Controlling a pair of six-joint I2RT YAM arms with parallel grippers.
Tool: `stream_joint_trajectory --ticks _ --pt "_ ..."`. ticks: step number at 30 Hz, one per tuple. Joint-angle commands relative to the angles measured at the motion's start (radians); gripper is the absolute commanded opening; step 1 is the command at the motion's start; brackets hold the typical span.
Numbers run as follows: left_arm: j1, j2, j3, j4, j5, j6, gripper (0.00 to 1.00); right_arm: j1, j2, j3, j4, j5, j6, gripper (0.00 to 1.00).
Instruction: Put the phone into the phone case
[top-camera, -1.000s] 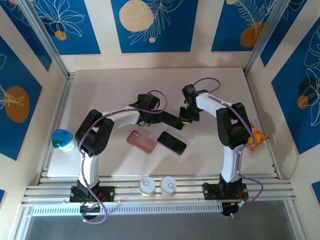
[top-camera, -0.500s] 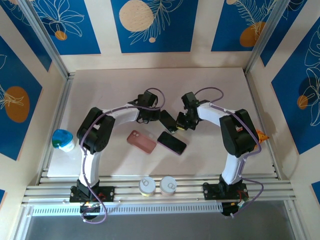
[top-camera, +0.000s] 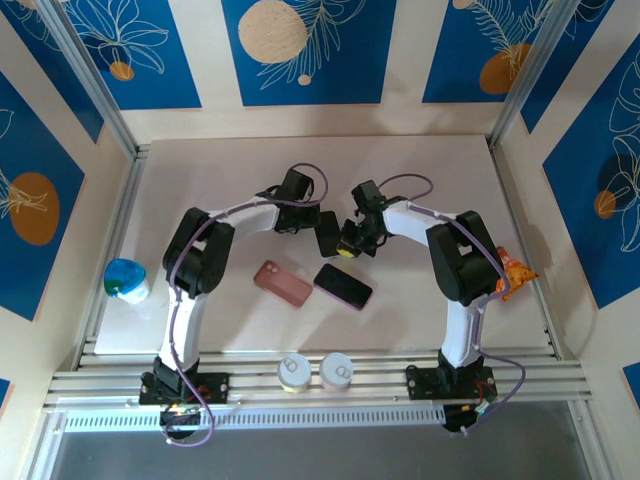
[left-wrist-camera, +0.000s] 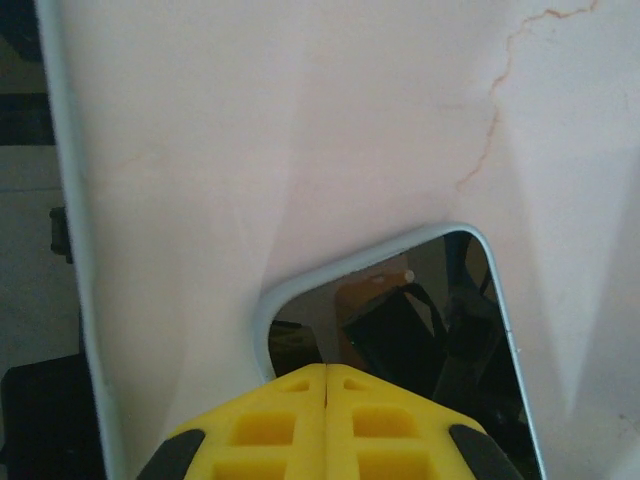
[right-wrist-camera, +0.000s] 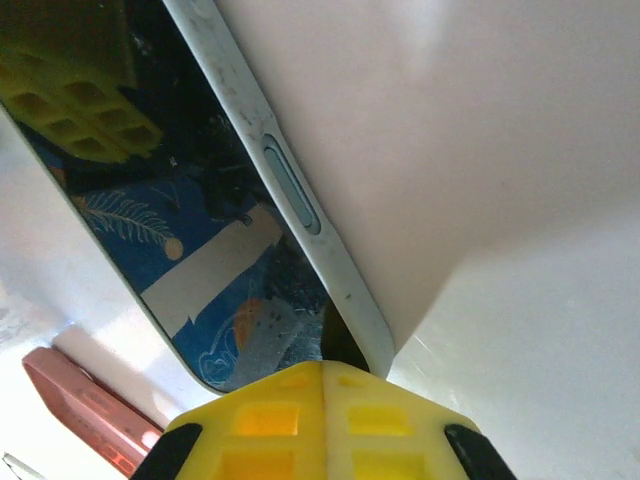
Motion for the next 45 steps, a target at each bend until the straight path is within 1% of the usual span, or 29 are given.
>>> stream_joint_trajectory --ticks 1,5,10,18,25,33,37,40,45 --pt "0.017 -0.006 0.023 -0.045 0.038 0.0 0.0 0.006 0.063 0.055 0.035 0.005 -0.016 0.0" --pt "0.039 -0.064 0.006 -0.043 0.043 -0.003 0.0 0.008 0.099 0.097 0.041 -0.002 0.009 0.0" --pt "0.066 -0.163 -0.056 -0.032 0.051 -0.012 0.0 0.007 0.109 0.096 0.077 0.0 0.068 0.0" --pt "0.108 -0.37 -0.238 0.002 0.048 -0.052 0.0 0.013 0.125 0.077 0.167 0.003 0.188 0.0" --pt "0.13 -0.501 -0.346 -0.016 0.02 -0.051 0.0 0.034 0.153 0.092 0.209 0.014 0.25 0.0" --pt "0.138 -0.541 -0.379 -0.043 0.012 -0.043 0.0 0.051 0.218 0.176 0.21 0.018 0.26 0.0" --pt "0.14 -0.551 -0.383 -0.053 0.005 -0.035 0.0 0.051 0.247 0.232 0.185 0.025 0.238 0.0" --pt "0.14 -0.556 -0.383 -0.059 -0.001 -0.033 0.0 0.048 0.253 0.26 0.154 0.038 0.212 0.0" --pt "0.141 -0.553 -0.384 -0.054 0.0 -0.039 0.0 0.048 0.236 0.258 0.134 0.046 0.185 0.0"
